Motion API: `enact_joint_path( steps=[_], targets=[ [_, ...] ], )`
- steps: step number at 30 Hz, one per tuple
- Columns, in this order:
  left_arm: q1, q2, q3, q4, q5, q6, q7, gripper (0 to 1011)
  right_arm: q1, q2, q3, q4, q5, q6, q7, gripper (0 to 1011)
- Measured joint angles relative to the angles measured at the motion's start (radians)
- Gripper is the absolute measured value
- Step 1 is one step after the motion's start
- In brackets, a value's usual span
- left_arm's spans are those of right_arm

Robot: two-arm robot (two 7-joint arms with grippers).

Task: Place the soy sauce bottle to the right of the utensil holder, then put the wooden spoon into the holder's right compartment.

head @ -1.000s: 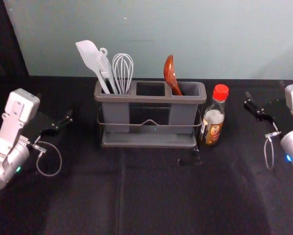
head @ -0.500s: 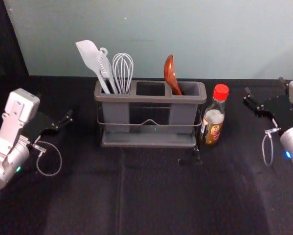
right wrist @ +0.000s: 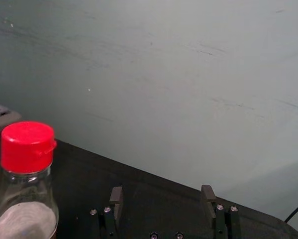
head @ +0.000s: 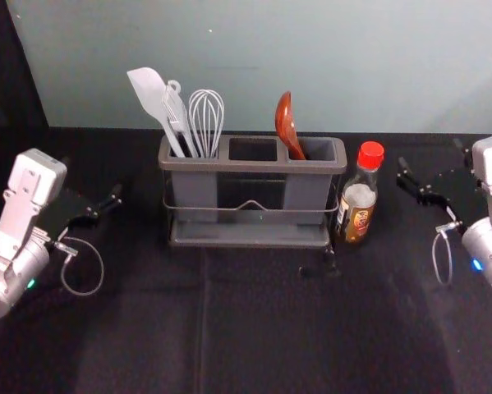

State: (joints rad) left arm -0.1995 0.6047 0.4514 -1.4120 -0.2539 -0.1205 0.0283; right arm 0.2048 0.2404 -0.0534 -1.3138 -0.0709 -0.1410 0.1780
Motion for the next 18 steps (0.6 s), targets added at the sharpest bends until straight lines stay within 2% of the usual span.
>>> enact_joint_path(
  steps=[7,18],
  targets=[
    [0.000,0.000,0.000,0.000,0.000,0.000,0.000,1005,-0.017,0.003,-0.014,-0.013,-0.019,0.003,-0.013,1003],
    [0.000,0.000,0.000,0.000,0.000,0.000,0.000,1005,-0.014,0.003,-0.012,-0.012,-0.017,0.004,-0.013,1003]
  ],
)
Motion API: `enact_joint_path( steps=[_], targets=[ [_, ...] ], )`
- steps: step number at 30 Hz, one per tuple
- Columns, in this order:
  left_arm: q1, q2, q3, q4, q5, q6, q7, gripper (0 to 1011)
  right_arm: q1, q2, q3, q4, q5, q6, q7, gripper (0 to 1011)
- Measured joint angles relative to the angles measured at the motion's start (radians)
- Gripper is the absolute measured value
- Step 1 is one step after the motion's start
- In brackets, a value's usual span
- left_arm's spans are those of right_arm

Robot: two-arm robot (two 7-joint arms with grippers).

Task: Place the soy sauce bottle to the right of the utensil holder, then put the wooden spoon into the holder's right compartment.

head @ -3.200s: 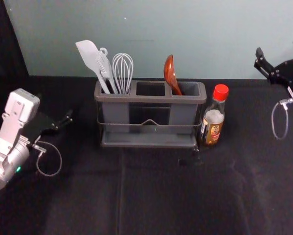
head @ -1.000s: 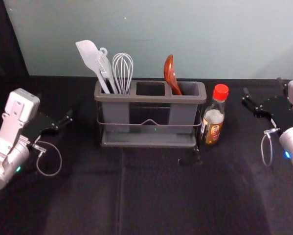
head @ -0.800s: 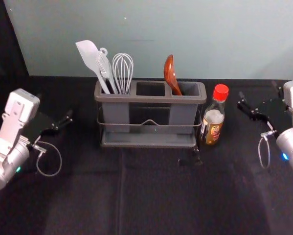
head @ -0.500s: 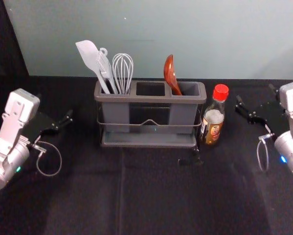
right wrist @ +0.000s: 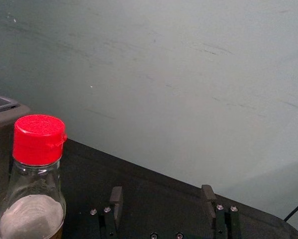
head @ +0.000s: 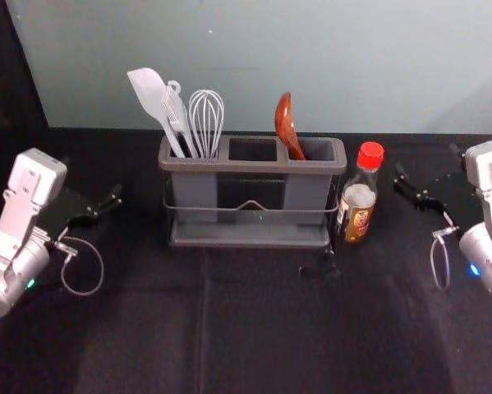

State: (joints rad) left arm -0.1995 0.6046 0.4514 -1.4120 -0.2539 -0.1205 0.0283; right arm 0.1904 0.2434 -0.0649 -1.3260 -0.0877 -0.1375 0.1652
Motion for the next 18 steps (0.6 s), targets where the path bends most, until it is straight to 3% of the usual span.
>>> enact_joint_path(
  steps=[18],
  targets=[
    [0.000,0.000,0.000,0.000,0.000,0.000,0.000,1005,0.002,0.000,0.002,0.002,0.002,-0.001,0.001,1003]
  ],
)
